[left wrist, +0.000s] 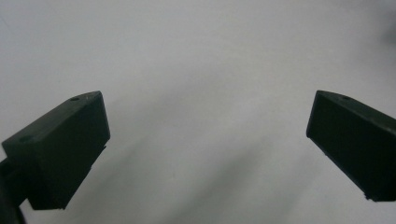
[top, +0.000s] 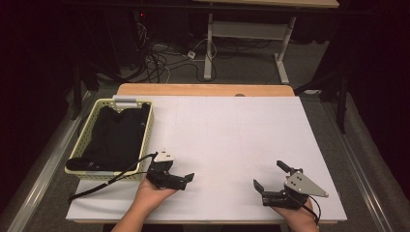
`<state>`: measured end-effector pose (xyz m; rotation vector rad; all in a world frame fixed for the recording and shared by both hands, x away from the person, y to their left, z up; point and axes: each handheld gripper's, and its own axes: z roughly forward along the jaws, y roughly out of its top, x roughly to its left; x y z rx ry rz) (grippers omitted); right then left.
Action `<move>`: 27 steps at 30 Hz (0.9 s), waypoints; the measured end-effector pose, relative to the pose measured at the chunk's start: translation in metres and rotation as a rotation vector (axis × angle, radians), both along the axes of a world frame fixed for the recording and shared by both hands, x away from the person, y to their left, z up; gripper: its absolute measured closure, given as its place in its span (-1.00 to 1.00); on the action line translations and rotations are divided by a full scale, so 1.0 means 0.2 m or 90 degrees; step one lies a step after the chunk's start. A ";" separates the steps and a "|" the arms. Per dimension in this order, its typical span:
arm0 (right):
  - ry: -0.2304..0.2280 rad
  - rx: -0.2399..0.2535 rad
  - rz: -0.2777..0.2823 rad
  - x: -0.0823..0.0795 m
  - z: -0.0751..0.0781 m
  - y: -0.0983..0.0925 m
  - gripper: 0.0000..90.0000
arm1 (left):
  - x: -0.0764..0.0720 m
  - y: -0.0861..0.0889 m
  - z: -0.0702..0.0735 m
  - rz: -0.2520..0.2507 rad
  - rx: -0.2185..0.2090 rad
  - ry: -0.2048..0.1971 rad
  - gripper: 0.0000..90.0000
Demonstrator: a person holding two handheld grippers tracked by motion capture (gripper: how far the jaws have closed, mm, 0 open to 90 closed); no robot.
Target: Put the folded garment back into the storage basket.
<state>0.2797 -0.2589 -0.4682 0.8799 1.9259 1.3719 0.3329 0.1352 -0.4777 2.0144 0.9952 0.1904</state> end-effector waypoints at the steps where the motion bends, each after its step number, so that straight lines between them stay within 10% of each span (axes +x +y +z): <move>1: -0.001 0.000 -0.002 0.00 0.00 0.00 -1.00 | -0.01 0.01 -0.01 -0.002 -0.011 -0.010 -1.00; 9: -0.003 0.006 -0.022 -0.01 -0.03 -0.04 -1.00 | -0.07 0.06 -0.01 0.017 -0.086 -0.098 -1.00; 15: -0.018 0.013 -0.029 -0.03 -0.04 -0.05 -1.00 | -0.12 0.07 -0.01 0.021 -0.094 -0.180 -1.00; 27: -0.023 0.015 -0.047 -0.04 -0.04 -0.06 -1.00 | -0.16 0.11 -0.02 0.001 -0.148 -0.190 -1.00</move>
